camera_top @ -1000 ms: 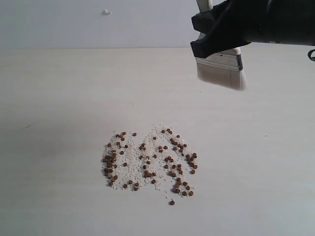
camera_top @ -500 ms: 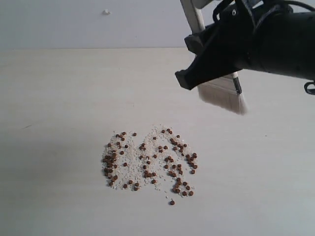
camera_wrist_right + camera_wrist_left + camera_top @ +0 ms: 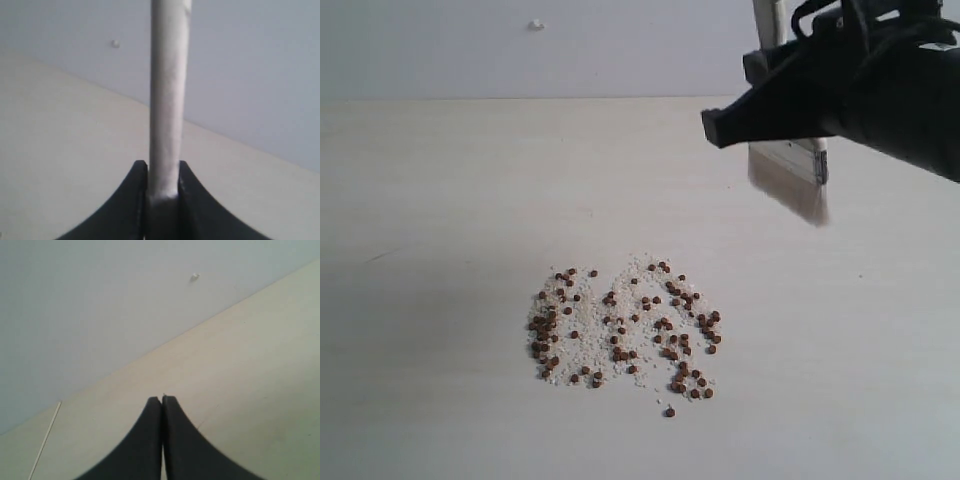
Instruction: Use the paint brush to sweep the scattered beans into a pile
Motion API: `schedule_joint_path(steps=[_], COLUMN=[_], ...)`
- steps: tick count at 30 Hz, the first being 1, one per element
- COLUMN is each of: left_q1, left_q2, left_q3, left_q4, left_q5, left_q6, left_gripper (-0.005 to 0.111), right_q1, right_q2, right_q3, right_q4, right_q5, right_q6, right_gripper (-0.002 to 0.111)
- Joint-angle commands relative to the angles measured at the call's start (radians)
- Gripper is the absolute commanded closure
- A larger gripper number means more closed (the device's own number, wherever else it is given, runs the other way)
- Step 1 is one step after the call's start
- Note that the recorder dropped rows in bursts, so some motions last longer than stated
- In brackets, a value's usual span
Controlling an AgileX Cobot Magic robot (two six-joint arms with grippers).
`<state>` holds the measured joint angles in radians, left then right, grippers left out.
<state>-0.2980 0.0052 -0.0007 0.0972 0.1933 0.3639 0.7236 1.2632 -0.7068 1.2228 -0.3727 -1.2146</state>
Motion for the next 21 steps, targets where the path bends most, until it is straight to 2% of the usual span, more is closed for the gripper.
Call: schedule_joint_path(steps=[1,4,10,16,21], left_q1=[0.002,0.002,0.002,0.002,0.002], left_q2=[-0.005,-0.005,-0.005,-0.005,-0.005], left_q3=[0.001,0.001,0.001,0.001,0.001], left_q4=[0.000,0.000,0.000,0.000,0.000], left_q5=[0.000,0.000,0.000,0.000,0.000], left_q6=[-0.001,-0.001,-0.001,-0.001,-0.001], left_gripper=[0.107,0.107,0.107,0.107,0.107], right_q1=[-0.005,-0.003,-0.003,-0.005,-0.063], right_q2=[-0.006,-0.004,-0.004,-0.002,-0.002], right_q3=[0.004,0.040,0.156,0.222,0.250], right_q4=[-0.288,-0.374,-0.395,-0.527,-0.839], right_q5=[-0.097,-0.219,-0.492,-0.441,-0.316], right_q6=[0.293,0.352,0.416,0.457,0.702], right_gripper=[0.108,0.108,0.108,0.108,0.108])
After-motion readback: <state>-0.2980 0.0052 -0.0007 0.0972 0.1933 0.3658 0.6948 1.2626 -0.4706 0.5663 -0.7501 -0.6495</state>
